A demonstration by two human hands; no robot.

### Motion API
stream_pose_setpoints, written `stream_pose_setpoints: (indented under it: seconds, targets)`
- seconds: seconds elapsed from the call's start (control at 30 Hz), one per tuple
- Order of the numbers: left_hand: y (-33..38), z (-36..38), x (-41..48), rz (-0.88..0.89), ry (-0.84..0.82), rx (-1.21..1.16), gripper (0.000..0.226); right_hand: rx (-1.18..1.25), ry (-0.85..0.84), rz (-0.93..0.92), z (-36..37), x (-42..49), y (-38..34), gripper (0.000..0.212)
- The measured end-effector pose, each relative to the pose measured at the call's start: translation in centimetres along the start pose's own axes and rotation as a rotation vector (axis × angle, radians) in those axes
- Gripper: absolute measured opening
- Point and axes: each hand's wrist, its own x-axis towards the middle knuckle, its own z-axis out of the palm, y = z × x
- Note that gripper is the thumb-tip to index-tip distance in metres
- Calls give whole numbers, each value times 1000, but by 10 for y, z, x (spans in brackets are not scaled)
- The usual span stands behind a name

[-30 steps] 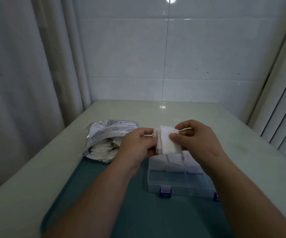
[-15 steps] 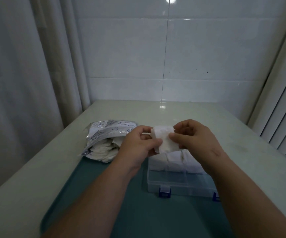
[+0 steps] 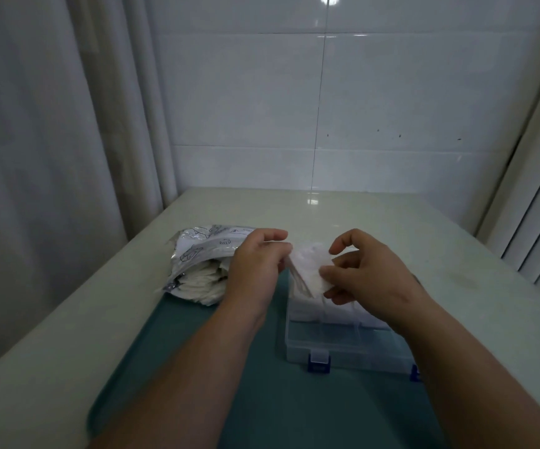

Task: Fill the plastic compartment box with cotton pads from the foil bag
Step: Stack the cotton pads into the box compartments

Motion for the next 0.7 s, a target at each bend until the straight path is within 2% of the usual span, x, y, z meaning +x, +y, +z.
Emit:
stream_pose_setpoints:
  seconds: [0.07,0.17,0.3,0.4,0.5,0.7]
  targets:
    - [3,1,-3,9,18,2,7,-95,16,-29,2,1,2,24]
    - [1,5,-6,22,-4,129,21,-241,25,-87,8,1,3,29]
    - [-6,11,-8,-14,-9,300,17,-343,-27,-130,11,0,4,36]
    - [-8,12,-10,3,53,333,20,-385,-38,-131,12,-1,5,35]
    - [-8,13,-11,9,109,249,16,-411,-31,-138,13,-1,7,31]
    - [-8,16,-14,15,58,327,24,-364,-30,-173,15,-2,8,26]
